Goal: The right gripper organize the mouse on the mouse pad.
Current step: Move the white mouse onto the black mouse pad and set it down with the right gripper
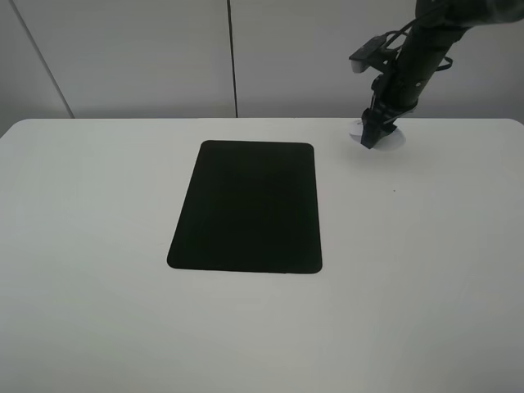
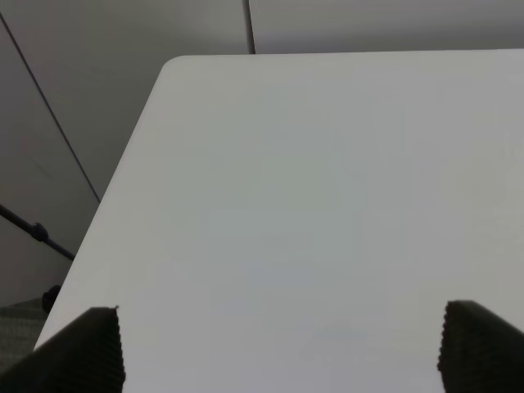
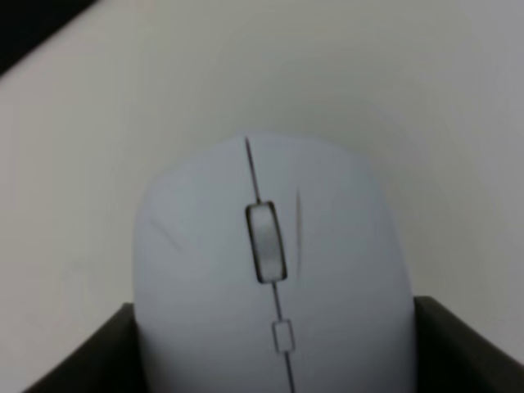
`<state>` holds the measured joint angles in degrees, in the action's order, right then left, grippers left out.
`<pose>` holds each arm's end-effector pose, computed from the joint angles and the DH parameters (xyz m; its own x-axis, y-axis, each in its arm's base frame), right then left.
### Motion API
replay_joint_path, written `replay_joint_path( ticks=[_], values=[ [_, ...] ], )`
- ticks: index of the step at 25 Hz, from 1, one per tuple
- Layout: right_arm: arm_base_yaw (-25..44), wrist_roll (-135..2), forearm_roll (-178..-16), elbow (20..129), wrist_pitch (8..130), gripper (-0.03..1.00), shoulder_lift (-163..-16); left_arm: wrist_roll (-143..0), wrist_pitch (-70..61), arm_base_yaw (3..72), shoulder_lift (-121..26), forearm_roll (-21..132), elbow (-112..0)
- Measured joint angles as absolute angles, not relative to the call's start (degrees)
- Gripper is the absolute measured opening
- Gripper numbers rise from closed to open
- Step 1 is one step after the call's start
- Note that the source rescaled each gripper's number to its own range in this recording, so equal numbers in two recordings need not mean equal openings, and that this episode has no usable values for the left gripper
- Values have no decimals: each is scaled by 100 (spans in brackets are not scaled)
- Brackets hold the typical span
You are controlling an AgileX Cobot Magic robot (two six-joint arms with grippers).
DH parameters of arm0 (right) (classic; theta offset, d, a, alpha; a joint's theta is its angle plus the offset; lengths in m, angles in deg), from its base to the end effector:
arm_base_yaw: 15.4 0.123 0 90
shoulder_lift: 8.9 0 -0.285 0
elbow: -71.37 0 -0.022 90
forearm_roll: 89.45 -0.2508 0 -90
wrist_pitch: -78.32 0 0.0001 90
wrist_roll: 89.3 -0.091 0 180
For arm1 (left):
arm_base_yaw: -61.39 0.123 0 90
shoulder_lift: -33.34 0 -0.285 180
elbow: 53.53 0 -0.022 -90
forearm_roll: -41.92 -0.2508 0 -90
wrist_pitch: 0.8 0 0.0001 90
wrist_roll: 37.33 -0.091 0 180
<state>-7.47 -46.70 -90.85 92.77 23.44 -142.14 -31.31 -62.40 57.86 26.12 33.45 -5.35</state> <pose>0.4524 0.0649 0.1692 -0.6237 -0.7596 -0.1843 -0.7486 0.6483 -0.1387 -0.0075 0.0123 0.2787 -0.4469 -0.0066 -0.8946 -0.0698 0.9972 0.0276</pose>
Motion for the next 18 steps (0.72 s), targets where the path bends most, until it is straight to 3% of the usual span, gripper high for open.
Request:
replay_joint_path(
  ticks=[10, 18],
  values=[
    [455, -7835, -8307, 9277, 1657, 0, -13926, -3131, -6240, 5786, 2612, 3345, -535],
    [1253, -9166, -8774, 9277, 1594, 0, -13920, -3131, -6240, 5786, 2612, 3345, -535]
  ],
)
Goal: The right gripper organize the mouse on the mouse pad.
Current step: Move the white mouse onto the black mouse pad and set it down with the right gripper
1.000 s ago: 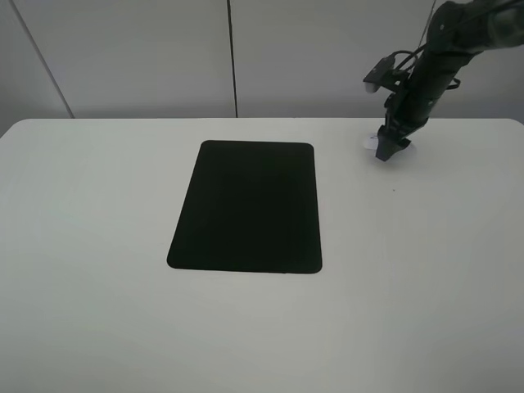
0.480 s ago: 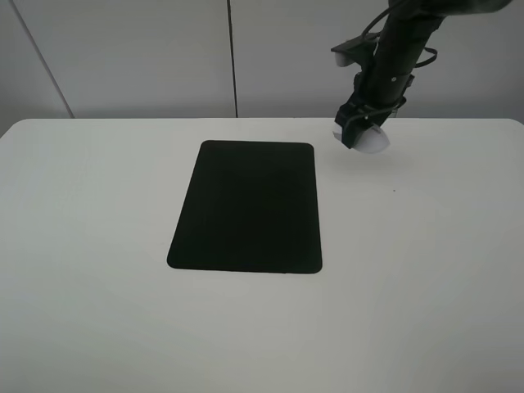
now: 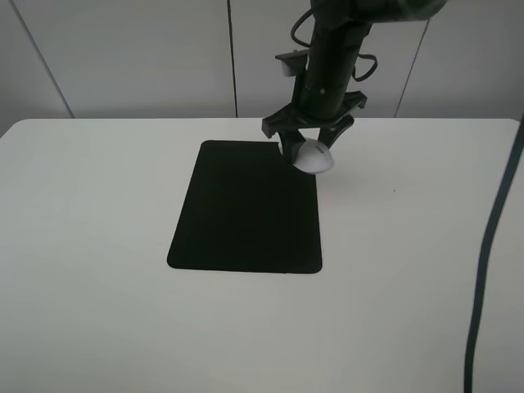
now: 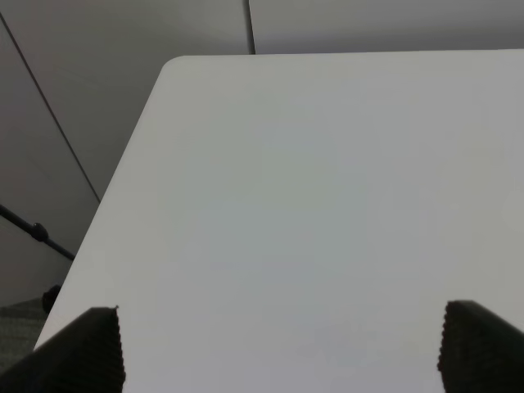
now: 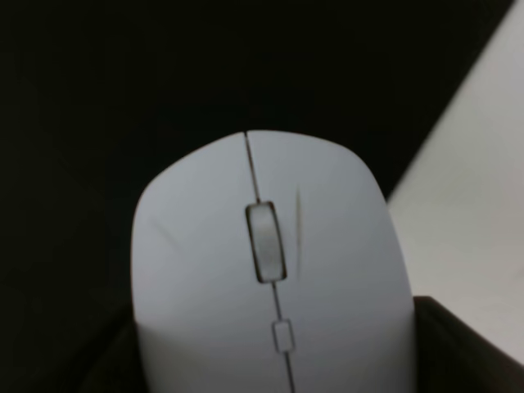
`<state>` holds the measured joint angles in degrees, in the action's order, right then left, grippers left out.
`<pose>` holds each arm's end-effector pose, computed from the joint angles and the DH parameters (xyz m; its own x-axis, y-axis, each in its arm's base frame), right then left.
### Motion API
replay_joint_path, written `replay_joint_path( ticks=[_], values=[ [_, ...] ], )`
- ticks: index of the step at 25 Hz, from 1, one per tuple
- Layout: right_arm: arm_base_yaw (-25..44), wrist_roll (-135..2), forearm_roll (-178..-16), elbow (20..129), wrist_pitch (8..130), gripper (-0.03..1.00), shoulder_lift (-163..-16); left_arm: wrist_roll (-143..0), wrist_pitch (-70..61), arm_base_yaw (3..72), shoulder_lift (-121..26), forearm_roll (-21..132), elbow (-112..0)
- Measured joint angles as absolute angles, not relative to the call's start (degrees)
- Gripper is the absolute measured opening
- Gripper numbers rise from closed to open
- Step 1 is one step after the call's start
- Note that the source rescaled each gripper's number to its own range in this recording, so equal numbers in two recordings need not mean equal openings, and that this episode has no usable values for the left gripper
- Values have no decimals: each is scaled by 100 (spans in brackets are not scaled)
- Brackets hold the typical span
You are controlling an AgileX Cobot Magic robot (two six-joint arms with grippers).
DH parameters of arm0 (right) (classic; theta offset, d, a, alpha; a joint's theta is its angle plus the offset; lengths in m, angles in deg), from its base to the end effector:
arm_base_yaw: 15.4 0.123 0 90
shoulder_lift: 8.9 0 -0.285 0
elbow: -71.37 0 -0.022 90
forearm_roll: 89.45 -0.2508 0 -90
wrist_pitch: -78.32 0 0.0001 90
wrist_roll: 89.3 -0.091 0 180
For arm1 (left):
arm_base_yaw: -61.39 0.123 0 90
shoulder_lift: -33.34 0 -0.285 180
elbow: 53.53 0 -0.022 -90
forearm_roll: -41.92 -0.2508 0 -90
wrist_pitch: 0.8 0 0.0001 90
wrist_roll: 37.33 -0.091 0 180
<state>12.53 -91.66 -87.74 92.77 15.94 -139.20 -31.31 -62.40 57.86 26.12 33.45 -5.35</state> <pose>0.3920 0.2051 0.1900 -0.8857 -0.4386 -0.1524 -0.4406 0.8974 -0.0220 -0.0075 0.0123 0.2787 -0.4469 -0.0066 -0.8946 -0.0698 0.9972 0.0276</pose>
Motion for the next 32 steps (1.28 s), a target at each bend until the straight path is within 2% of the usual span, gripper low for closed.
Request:
replay_joint_path(
  ticks=[15, 22, 32],
  values=[
    [2497, -12477, -7864, 9277, 2121, 0, -13925, -3131, -6240, 5786, 2612, 3340, -535],
    [2805, -13166, -7588, 9277, 2565, 0, -14165, -3131, -6240, 5786, 2612, 3340, -535],
    [2823, -13785, -7117, 9277, 2747, 0, -14671, -3131, -6240, 5786, 2612, 3340, -535]
  ],
)
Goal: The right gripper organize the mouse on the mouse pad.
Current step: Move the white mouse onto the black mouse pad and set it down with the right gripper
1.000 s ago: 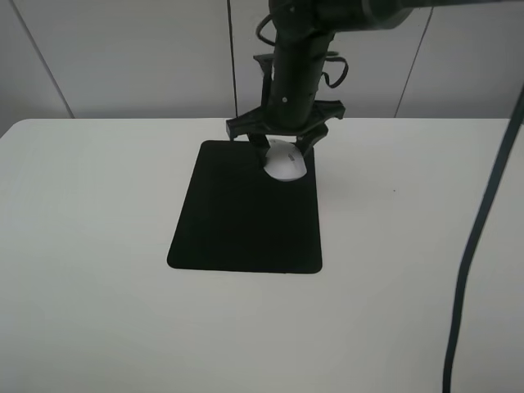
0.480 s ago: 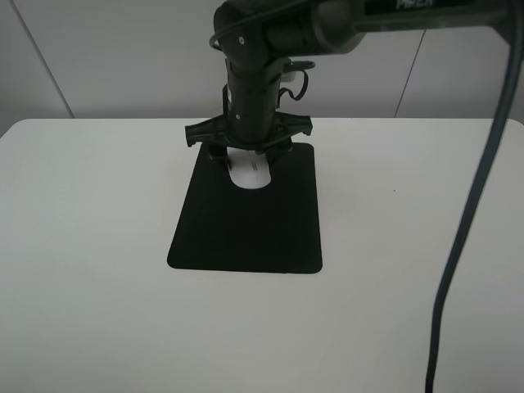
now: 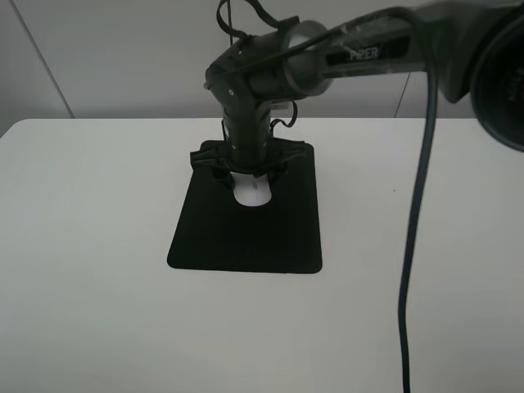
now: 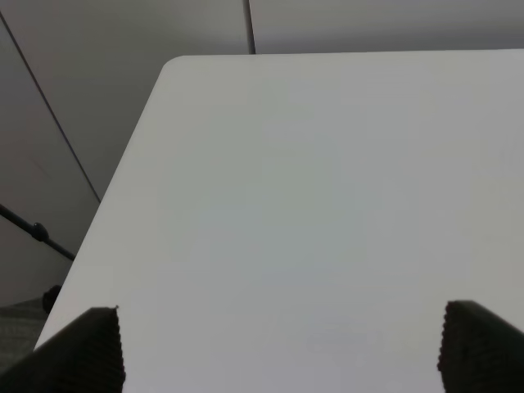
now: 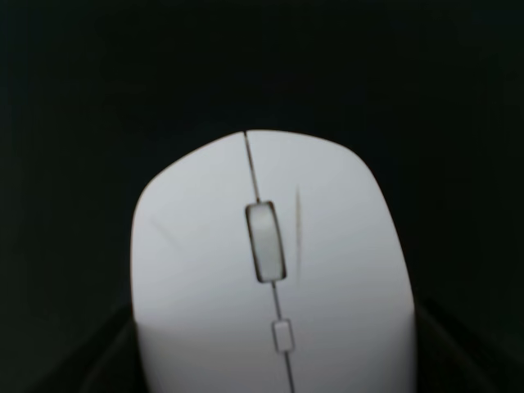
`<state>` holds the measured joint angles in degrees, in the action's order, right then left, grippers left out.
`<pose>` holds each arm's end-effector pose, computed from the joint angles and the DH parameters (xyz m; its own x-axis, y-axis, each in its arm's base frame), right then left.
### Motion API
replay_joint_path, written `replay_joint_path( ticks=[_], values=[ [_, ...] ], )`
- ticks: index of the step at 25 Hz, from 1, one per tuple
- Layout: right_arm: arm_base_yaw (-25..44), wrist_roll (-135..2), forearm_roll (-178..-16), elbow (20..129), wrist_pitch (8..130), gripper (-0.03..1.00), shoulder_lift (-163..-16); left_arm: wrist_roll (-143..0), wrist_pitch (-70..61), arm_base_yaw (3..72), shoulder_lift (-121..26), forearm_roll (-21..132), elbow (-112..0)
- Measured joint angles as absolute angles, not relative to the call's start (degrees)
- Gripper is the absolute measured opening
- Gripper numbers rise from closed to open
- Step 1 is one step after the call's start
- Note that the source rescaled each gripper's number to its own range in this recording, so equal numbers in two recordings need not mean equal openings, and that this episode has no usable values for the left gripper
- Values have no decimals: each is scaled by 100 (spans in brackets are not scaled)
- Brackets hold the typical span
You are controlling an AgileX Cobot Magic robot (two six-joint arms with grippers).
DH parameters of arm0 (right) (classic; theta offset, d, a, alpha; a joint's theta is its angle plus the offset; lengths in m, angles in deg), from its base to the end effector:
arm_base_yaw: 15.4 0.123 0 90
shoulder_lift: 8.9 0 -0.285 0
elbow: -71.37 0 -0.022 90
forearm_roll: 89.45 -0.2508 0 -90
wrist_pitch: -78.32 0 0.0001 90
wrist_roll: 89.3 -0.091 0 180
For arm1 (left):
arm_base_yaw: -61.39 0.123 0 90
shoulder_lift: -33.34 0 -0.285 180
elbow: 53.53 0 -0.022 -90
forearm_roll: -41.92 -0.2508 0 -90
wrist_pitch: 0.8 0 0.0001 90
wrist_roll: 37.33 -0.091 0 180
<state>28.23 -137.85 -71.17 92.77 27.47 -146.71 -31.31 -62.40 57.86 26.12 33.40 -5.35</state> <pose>0.3534 0.3063 0.1370 -0.9369 -0.0909 -0.3377 -0.0815 0.9958 -0.0421 -0.0075 0.0124 0.2787 -0.4469 -0.0061 -0.8946 -0.0703 0.9971 0.0283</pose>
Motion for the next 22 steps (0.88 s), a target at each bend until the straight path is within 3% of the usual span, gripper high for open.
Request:
replay_joint_path(
  ticks=[22],
  values=[
    [2823, -14193, -6900, 9277, 3085, 0, -15120, -3131, -6240, 5786, 2612, 3340, -535]
  ],
)
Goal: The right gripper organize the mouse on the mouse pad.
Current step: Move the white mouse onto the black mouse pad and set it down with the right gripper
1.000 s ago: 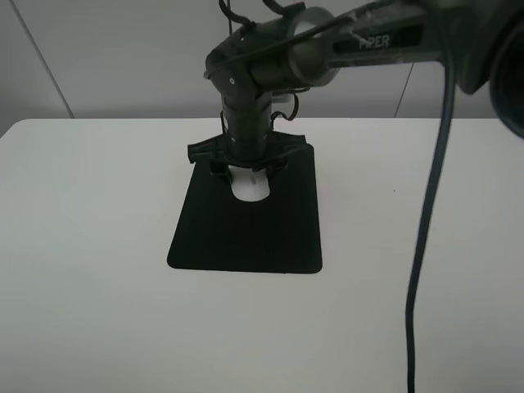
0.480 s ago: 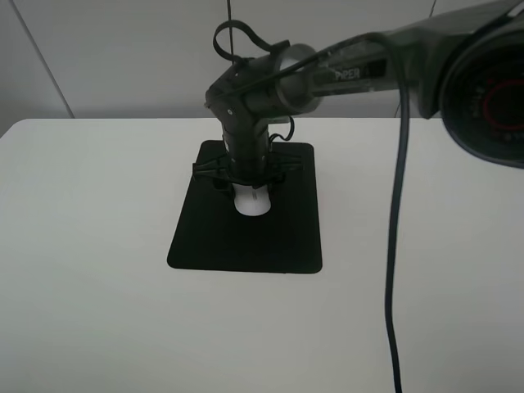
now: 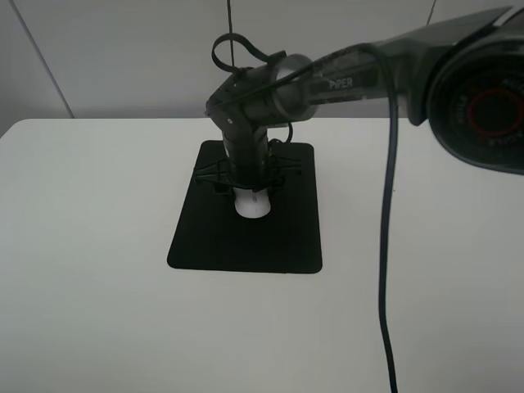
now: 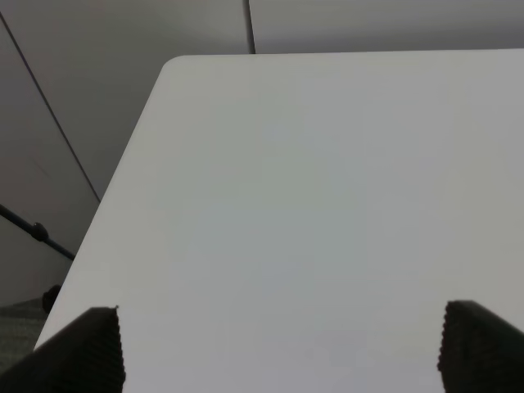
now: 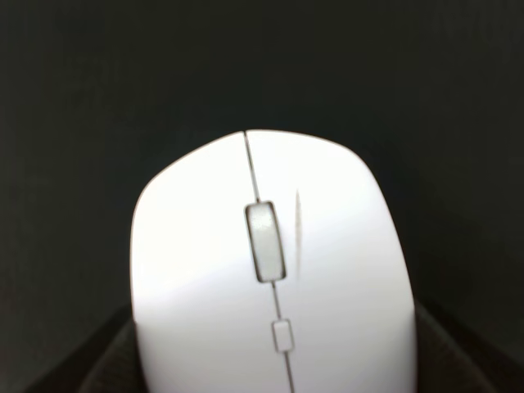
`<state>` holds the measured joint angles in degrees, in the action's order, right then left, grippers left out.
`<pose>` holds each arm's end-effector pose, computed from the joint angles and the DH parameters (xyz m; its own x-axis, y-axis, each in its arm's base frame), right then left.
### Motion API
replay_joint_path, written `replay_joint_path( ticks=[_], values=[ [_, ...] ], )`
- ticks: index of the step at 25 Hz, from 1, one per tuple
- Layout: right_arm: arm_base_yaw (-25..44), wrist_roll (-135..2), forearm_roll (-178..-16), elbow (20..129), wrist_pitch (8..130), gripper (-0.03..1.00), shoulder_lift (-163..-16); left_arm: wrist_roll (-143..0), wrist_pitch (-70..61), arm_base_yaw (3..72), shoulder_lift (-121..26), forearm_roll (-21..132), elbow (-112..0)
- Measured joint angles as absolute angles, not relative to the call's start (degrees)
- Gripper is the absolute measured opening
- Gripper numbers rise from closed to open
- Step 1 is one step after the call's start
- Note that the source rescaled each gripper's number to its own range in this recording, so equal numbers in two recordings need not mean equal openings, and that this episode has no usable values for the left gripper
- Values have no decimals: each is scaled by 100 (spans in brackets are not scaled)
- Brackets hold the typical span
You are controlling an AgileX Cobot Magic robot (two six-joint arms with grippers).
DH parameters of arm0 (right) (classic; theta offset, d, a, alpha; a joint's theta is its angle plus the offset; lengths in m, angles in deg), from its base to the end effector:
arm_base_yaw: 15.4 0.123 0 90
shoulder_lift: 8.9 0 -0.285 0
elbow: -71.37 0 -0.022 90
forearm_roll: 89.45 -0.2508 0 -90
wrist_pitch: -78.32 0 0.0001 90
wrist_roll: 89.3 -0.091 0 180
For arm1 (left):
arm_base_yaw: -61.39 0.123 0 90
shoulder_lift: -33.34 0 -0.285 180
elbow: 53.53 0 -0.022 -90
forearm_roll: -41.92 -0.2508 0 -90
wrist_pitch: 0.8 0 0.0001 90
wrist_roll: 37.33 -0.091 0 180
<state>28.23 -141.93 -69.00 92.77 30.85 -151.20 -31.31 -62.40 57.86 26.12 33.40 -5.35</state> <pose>0.3581 0.3090 0.1018 -0.9388 -0.0642 -0.3384 -0.0499 0.9975 -0.0508 -0.0075 0.0124 0.2787 -0.4469 -0.0061 -0.8946 -0.0703 0.9971 0.0283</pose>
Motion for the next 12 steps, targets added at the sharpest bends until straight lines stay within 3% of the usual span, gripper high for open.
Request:
replay_joint_path(
  ticks=[12],
  values=[
    [2823, -14193, -6724, 9277, 3092, 0, -15196, -3131, -6240, 5786, 2612, 3340, -535]
  ],
)
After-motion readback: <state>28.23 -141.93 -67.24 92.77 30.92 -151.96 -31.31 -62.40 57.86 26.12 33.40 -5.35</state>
